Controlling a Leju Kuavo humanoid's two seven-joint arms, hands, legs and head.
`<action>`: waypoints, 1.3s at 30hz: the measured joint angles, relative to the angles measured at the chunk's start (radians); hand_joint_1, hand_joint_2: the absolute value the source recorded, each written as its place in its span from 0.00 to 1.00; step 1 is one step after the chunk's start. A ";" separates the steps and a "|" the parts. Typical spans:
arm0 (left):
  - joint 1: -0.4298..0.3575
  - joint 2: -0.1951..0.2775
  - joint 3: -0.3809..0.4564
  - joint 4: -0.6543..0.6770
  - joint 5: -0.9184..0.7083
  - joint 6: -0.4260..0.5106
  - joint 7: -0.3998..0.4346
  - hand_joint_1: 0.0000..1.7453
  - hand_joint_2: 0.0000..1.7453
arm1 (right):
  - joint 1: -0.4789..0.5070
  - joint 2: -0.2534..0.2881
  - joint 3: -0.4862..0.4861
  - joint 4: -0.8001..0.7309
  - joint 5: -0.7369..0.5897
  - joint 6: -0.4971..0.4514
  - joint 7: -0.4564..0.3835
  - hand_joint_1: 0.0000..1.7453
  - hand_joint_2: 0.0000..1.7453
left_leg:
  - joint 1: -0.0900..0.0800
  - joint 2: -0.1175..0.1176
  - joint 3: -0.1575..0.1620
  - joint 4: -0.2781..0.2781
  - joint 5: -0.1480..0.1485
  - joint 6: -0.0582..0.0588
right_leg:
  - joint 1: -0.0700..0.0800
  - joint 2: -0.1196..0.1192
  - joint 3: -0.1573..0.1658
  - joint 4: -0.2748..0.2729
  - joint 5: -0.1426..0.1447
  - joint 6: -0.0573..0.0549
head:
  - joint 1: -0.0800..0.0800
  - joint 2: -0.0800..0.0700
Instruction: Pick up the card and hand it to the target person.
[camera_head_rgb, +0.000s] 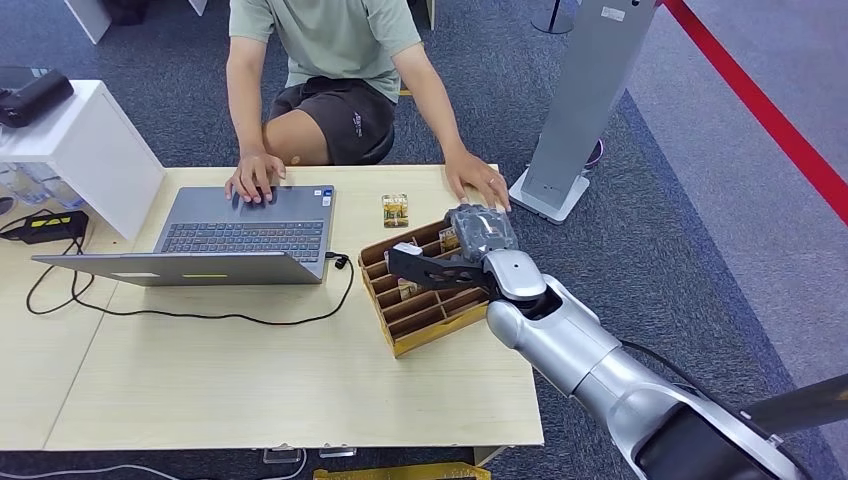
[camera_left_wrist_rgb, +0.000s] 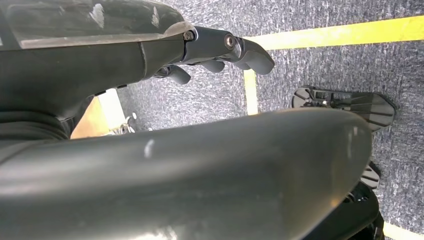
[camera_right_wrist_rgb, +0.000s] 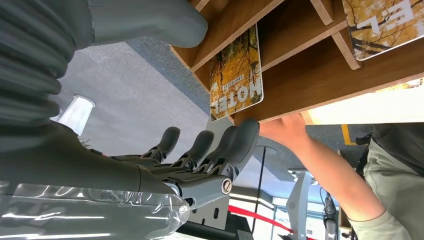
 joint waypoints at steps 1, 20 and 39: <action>0.000 0.000 0.000 0.000 0.000 0.000 0.000 0.00 0.00 | 0.000 0.000 0.000 0.001 0.000 0.000 0.000 0.36 1.00 | 0.000 0.000 0.000 0.000 0.000 0.000 | 0.000 0.000 0.000 0.000 0.000 0.000 | 0.000 0.000; 0.000 0.000 0.000 0.000 0.003 -0.003 0.000 0.00 0.00 | 0.003 0.000 -0.003 0.026 -0.019 -0.007 -0.005 0.51 1.00 | 0.000 0.000 0.000 0.000 0.000 0.000 | 0.000 0.000 0.000 0.000 0.000 0.000 | 0.000 0.000; 0.000 0.000 0.000 0.000 0.003 -0.004 0.000 0.00 0.00 | 0.004 0.000 -0.007 0.032 -0.031 -0.006 -0.003 0.87 1.00 | 0.000 0.000 0.000 0.000 0.000 0.000 | 0.000 0.000 0.000 0.000 0.000 0.000 | 0.000 0.000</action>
